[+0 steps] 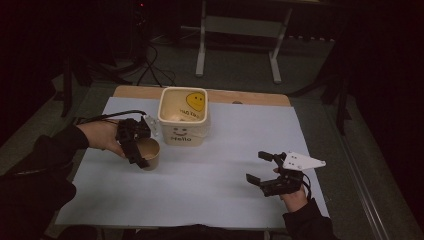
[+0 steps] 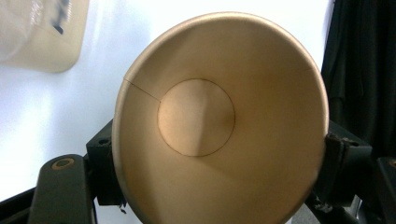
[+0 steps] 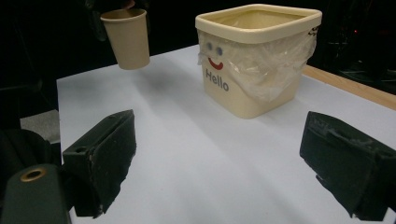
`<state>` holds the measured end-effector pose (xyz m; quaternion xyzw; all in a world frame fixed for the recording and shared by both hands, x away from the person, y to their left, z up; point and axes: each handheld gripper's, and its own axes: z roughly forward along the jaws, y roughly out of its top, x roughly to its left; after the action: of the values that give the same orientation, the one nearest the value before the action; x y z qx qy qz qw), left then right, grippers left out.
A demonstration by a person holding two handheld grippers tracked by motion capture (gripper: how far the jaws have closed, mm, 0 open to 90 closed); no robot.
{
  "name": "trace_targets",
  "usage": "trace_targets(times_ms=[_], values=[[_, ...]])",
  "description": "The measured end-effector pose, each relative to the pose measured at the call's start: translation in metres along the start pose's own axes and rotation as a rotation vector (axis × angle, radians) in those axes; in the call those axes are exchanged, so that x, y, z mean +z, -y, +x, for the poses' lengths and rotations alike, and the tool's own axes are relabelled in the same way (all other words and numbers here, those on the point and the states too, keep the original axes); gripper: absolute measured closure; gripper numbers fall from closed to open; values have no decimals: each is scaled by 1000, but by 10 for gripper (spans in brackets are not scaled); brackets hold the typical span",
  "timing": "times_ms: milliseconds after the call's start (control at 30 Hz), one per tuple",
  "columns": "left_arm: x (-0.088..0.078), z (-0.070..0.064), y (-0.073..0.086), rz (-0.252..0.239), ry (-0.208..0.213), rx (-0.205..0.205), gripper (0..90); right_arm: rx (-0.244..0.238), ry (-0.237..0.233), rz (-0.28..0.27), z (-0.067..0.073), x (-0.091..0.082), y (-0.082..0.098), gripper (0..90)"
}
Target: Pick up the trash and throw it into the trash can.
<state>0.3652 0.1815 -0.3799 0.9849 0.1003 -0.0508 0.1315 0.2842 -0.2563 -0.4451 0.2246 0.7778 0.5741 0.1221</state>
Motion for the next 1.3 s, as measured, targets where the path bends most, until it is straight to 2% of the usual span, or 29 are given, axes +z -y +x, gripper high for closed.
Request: trace_targets(times_ms=[167, 433, 600, 900, 1100, 1267, 1300], values=[[-9, 0, -4, 1, 6, 10, 233, 0, 0, 0, 0, 0, 0, 105], [-27, 1, -7, -8, -7, 14, 233, 2, -2, 0, 0, 1, 0, 105], [-36, 3, -12, -27, -5, 22, 237, 1, -3, 1, -1, 1, 0, 105], [-45, 7, -21, -27, -16, 46, 237, 4, -4, 2, -1, 1, 1, 105], [-52, 13, -23, -38, -21, 35, 240, 5, -5, 1, -1, 1, 1, 104], [-59, 17, -27, -30, -37, 51, 242, 5, -6, 5, -1, 2, 1, 105], [-60, 17, -27, -47, -34, 41, 242, 4, -5, 5, -1, 2, 1, 105]])
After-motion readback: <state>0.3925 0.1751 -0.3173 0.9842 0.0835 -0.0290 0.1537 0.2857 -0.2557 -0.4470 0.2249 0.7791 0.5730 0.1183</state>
